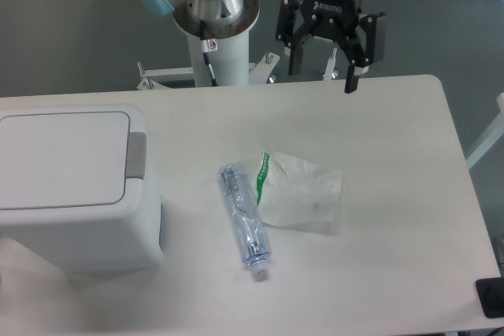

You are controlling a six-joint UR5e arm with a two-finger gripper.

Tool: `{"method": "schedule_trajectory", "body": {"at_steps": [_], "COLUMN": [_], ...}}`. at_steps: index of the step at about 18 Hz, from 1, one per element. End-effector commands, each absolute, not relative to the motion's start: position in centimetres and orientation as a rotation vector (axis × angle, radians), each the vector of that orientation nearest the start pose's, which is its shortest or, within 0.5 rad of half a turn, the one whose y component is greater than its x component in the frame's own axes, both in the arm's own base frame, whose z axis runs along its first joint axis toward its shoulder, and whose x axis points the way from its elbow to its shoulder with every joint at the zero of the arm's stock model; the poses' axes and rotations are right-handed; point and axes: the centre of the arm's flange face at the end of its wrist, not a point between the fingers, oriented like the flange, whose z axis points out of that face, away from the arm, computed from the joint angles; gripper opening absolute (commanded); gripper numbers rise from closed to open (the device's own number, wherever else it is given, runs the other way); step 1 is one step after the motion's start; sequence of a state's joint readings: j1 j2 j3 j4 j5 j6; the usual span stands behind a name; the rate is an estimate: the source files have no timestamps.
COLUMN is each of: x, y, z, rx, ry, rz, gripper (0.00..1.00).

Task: Open the trash can
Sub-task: 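Move the open gripper over to the white trash can's lid edge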

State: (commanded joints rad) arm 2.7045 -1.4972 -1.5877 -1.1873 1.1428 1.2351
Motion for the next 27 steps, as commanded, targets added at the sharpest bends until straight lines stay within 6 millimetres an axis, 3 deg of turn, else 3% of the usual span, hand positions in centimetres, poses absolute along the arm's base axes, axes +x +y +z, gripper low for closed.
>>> {"method": "schedule_trajectory", "body": {"at_steps": [10, 27], "x": [-32.7, -27.0], "y": [41.5, 49.5], "z": [57.5, 53.4], "rx": [-2.474, -2.502], "ry": [-0.232, -0.198], "rz": [0.143, -0.028], "gripper": [1.0, 1.0]}}
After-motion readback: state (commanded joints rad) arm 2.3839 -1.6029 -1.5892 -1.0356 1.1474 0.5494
